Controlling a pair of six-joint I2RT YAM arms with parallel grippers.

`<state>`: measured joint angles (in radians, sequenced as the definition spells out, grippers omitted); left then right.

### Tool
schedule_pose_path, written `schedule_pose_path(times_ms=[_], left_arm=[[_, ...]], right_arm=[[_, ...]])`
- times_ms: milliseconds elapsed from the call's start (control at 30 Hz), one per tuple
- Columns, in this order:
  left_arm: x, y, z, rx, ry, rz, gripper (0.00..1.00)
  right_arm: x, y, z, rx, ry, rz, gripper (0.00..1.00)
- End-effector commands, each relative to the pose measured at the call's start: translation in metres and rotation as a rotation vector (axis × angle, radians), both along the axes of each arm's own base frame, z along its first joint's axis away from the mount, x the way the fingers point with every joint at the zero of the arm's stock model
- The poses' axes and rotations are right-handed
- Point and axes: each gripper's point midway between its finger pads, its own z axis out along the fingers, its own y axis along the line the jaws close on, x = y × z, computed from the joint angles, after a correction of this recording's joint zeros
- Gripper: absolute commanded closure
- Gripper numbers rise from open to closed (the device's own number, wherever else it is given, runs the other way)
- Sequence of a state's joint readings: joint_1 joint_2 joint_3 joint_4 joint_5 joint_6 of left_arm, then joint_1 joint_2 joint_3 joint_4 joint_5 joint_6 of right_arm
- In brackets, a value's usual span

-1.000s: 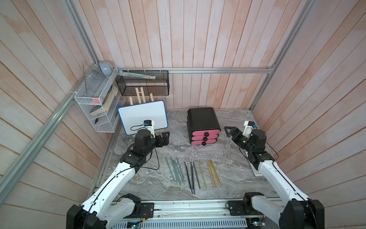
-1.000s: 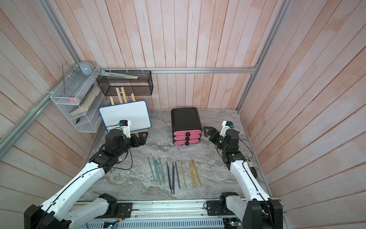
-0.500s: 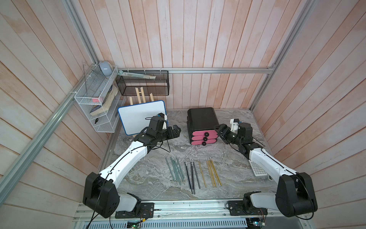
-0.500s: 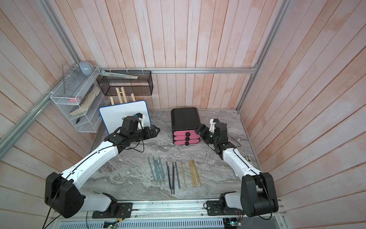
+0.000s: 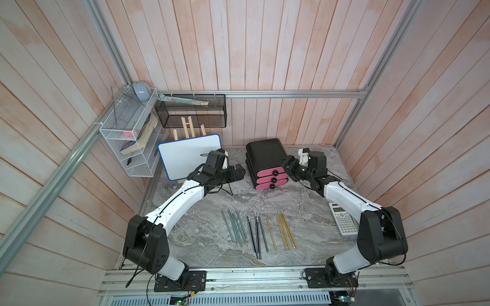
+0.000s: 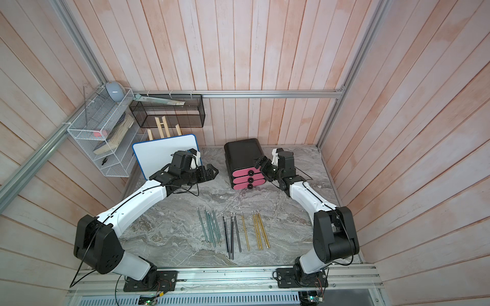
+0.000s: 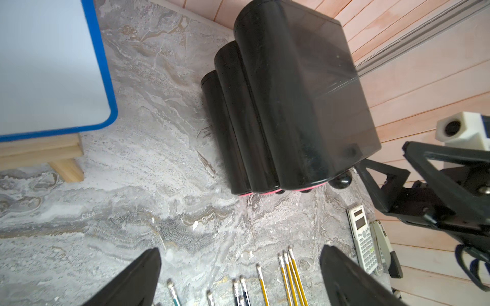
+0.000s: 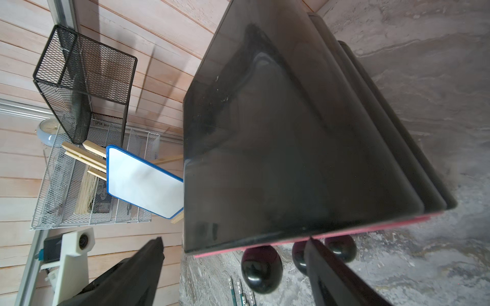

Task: Please place the pencils in the drawer according to their color
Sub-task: Adjust the storage box at the center of the board, then open the drawer in the storage box.

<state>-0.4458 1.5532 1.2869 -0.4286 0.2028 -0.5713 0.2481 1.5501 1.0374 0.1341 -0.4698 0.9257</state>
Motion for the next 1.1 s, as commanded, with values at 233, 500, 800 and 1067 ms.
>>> schedule_pose_path(times_ms=[233,500,800,1067], left_arm=[[0.048,-0.021,0.034,0.033,-0.067,-0.025,0.01],[0.073,-0.036,0.029,0.056,-0.046,-0.061,0.00],[0.079,-0.039,0.016,0.068,-0.026,-0.063,0.00],[0.080,-0.040,0.013,0.065,-0.021,-0.067,0.00]], right_arm=[[-0.048,0.003,0.014,0.186,-0.067,-0.017,0.12],[-0.062,0.016,0.009,0.276,-0.139,0.002,0.22],[-0.046,0.023,-0.005,0.302,-0.128,0.010,0.33],[-0.031,0.026,-0.014,0.306,-0.113,0.003,0.37]])
